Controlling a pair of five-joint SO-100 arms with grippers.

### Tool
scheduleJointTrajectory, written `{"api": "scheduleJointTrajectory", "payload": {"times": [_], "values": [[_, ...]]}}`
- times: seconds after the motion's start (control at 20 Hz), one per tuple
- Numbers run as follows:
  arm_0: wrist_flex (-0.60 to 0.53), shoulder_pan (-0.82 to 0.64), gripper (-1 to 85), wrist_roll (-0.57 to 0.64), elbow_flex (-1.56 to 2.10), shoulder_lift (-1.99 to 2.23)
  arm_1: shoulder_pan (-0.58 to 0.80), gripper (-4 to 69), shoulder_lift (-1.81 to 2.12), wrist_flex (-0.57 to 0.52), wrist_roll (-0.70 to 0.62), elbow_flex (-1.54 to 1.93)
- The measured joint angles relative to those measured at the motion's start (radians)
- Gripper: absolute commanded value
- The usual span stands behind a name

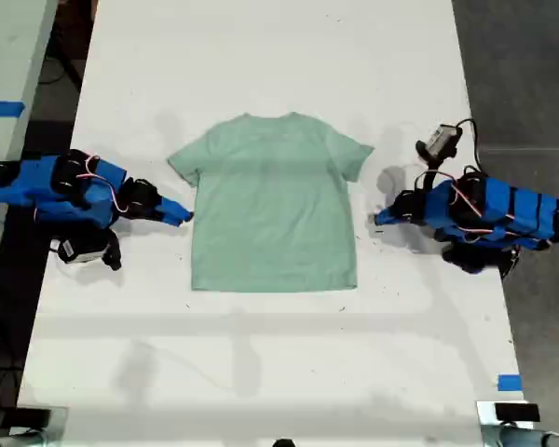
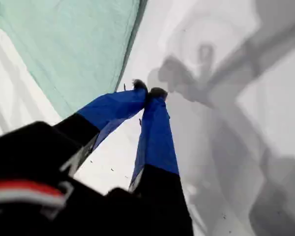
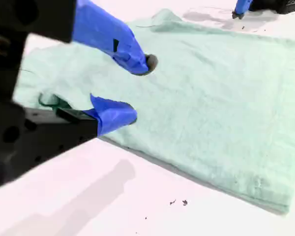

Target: Fold t shirt

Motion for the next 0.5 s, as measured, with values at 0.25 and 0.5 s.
{"api": "scheduleJointTrajectory", "payload": {"times": [0.25,0.5], "values": [[0.0,0.0,12.2,0.0,0.0,0.0,0.095,10.7,-0.123,-0.052,-0.146,-0.17],[0.0,0.0,12.2,0.0,0.0,0.0,0.379,18.7,-0.853,-0.104,-0.362,-0.701]]}}
